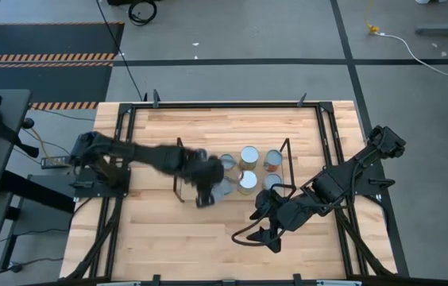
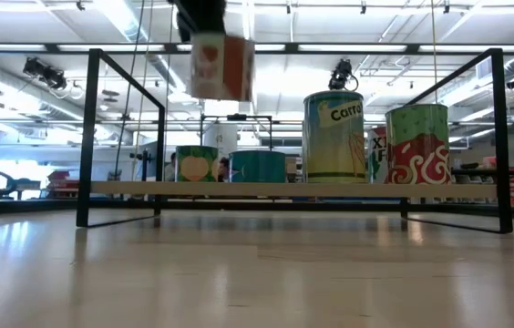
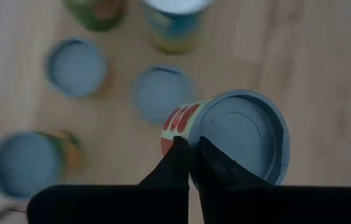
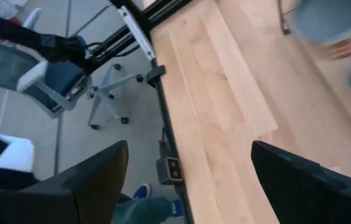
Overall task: Pick and place cans onto a shelf
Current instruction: Put the canned tomatoes on the shelf
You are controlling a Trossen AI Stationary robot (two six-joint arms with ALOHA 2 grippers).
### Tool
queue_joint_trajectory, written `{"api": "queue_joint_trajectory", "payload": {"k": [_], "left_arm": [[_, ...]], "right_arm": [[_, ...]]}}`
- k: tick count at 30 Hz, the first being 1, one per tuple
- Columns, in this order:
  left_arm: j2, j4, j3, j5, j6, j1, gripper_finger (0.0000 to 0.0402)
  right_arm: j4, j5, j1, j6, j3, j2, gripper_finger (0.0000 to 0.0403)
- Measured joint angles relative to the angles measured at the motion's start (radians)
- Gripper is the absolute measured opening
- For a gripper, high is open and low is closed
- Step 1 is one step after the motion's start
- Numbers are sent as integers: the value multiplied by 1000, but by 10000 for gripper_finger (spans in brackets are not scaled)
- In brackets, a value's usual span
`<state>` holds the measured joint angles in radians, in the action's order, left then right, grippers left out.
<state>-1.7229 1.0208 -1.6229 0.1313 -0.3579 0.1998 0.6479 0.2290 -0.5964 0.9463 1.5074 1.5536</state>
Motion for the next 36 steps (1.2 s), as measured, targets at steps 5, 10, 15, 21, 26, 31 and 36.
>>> {"api": "queue_joint_trajectory", "payload": {"k": [5,10,15,21,26,31,36], "left_arm": [[1,44,4,-61,233,-149,11],[1,120,82,-147,438,-211,13],[0,43,222,-179,503,-243,14],[3,-146,294,-236,459,-262,16],[2,-193,294,-225,421,-289,20],[2,-156,294,-225,422,-299,35],[3,-126,295,-280,430,-296,38]], "right_arm": [[-2,-74,8,-45,0,0,347],[-1,-178,75,-74,0,0,347],[0,-234,182,-239,1,-5,347],[154,-325,341,-494,134,-13,347],[237,-330,442,-680,262,-14,347],[243,-382,510,-778,326,-14,347],[244,-415,547,-840,340,-13,347]]}}
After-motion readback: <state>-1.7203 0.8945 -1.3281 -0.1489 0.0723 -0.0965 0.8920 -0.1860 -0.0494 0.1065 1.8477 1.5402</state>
